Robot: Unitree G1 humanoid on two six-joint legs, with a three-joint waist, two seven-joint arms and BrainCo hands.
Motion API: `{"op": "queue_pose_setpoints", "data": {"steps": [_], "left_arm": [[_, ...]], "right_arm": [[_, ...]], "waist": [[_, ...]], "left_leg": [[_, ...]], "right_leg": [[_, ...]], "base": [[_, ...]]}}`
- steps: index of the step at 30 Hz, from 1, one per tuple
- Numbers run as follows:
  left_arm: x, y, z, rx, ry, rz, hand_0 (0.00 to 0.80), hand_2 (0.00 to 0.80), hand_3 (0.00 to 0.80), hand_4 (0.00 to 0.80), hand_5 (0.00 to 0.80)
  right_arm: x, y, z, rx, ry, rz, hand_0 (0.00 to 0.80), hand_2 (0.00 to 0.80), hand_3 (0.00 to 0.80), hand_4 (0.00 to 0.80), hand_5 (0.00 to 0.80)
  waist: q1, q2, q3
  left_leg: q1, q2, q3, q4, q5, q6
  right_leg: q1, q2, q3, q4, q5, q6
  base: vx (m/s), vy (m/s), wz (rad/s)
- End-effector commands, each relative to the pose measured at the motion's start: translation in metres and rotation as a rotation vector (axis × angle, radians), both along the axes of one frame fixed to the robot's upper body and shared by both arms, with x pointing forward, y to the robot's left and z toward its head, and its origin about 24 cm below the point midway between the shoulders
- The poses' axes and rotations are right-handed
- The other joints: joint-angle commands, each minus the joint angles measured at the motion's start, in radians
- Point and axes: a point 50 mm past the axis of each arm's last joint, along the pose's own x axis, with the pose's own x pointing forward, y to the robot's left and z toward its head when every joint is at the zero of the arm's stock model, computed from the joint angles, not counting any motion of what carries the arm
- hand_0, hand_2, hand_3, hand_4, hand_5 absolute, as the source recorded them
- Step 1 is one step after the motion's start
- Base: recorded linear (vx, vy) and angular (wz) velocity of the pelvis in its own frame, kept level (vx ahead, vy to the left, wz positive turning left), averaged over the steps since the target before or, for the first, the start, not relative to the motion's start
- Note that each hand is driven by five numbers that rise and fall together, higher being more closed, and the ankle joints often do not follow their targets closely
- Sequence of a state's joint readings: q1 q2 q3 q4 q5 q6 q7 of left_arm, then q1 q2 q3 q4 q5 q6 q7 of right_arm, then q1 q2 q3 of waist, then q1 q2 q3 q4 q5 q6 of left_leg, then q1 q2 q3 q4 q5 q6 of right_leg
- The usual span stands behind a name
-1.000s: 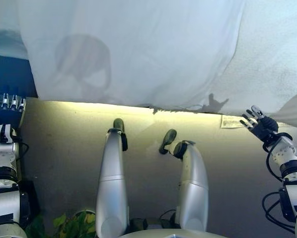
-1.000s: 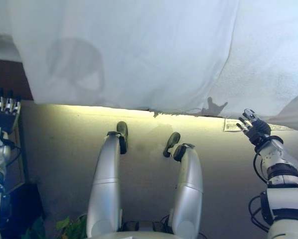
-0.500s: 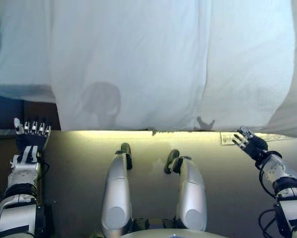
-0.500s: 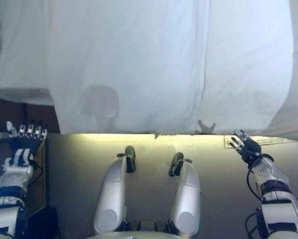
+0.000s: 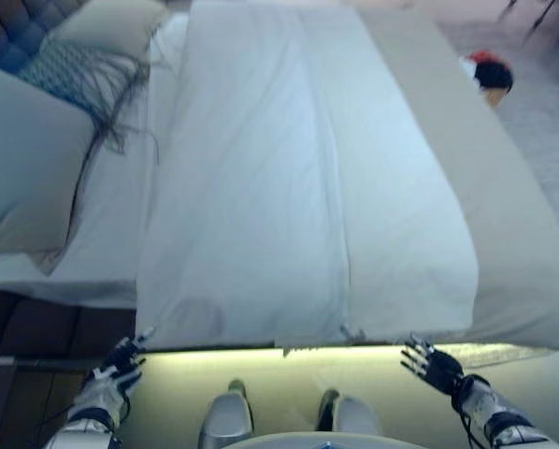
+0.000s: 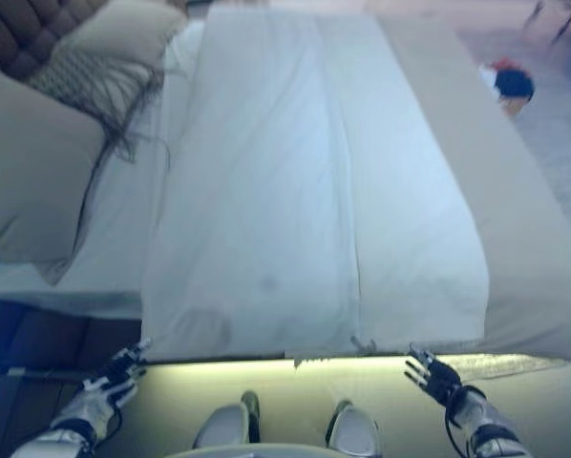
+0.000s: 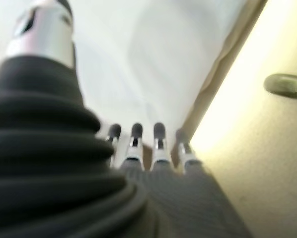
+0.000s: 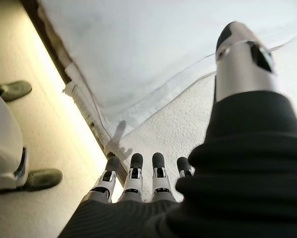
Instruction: Make the bed neatly
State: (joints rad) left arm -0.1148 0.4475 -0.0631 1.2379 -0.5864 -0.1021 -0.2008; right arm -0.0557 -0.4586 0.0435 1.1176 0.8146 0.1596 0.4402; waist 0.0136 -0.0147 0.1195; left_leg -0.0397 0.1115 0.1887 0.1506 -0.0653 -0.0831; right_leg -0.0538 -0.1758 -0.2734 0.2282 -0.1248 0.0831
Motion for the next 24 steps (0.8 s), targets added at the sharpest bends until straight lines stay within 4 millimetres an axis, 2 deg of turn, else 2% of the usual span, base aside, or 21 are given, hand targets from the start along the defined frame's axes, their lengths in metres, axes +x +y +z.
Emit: {"op": "queue_pose_setpoints", "data": {"steps": [1,4,8,13,17,24], "left_arm": [[0.001,-0.013,-0.005,0.023,-0.012,-0.072,0.000,0.000,0.000,0.000,0.000],[-0.014,-0.027,-0.017,0.000,0.079,-0.114,0.000,0.000,0.000,0.000,0.000],[-0.038,-0.056,-0.037,-0.061,0.203,-0.106,0.000,0.000,0.000,0.000,0.000],[-0.058,-0.078,-0.048,-0.121,0.274,-0.091,0.000,0.000,0.000,0.000,0.000],[-0.062,-0.082,-0.050,-0.144,0.285,-0.050,0.000,0.000,0.000,0.000,0.000],[-0.063,-0.076,-0.049,-0.170,0.289,-0.012,0.000,0.000,0.000,0.000,0.000]], "right_arm": [[-0.003,0.000,-0.002,0.012,-0.012,-0.038,0.000,0.000,0.000,0.000,0.000],[-0.019,0.008,-0.014,0.025,0.040,-0.124,0.000,0.000,0.000,0.000,0.000],[-0.049,0.040,-0.037,0.088,0.190,-0.277,0.000,0.000,0.000,0.000,0.000],[-0.060,0.060,-0.046,0.154,0.250,-0.430,0.000,0.000,0.000,0.000,0.000],[-0.065,0.068,-0.049,0.153,0.278,-0.461,0.000,0.000,0.000,0.000,0.000],[-0.060,0.067,-0.048,0.138,0.249,-0.437,0.000,0.000,0.000,0.000,0.000]], "waist": [[-0.019,0.000,-0.014],[-0.021,-0.004,-0.039],[-0.023,-0.009,-0.068],[-0.020,-0.009,-0.089],[-0.018,-0.004,-0.092],[-0.016,-0.001,-0.099]], "left_leg": [[0.060,-0.027,0.029,-0.097,0.051,0.011],[0.105,-0.026,0.036,-0.176,0.070,0.009],[0.144,-0.037,0.034,-0.238,0.078,0.013],[0.170,-0.038,0.046,-0.238,0.061,0.018],[0.186,-0.039,0.043,-0.238,0.055,0.023],[0.201,-0.036,0.036,-0.238,0.053,0.024]], "right_leg": [[0.072,-0.010,0.015,-0.144,0.123,0.040],[0.105,0.001,0.013,-0.206,0.150,0.049],[0.139,0.011,0.016,-0.275,0.190,0.058],[0.163,0.019,0.025,-0.310,0.205,0.053],[0.177,0.021,0.025,-0.304,0.199,0.049],[0.195,0.023,0.022,-0.306,0.190,0.045]], "base": [[0.104,-0.030,-0.09],[0.074,-0.041,-0.13],[0.067,-0.034,-0.10],[0.069,-0.022,-0.09],[0.044,-0.008,-0.05],[0.000,0.000,0.00]]}}
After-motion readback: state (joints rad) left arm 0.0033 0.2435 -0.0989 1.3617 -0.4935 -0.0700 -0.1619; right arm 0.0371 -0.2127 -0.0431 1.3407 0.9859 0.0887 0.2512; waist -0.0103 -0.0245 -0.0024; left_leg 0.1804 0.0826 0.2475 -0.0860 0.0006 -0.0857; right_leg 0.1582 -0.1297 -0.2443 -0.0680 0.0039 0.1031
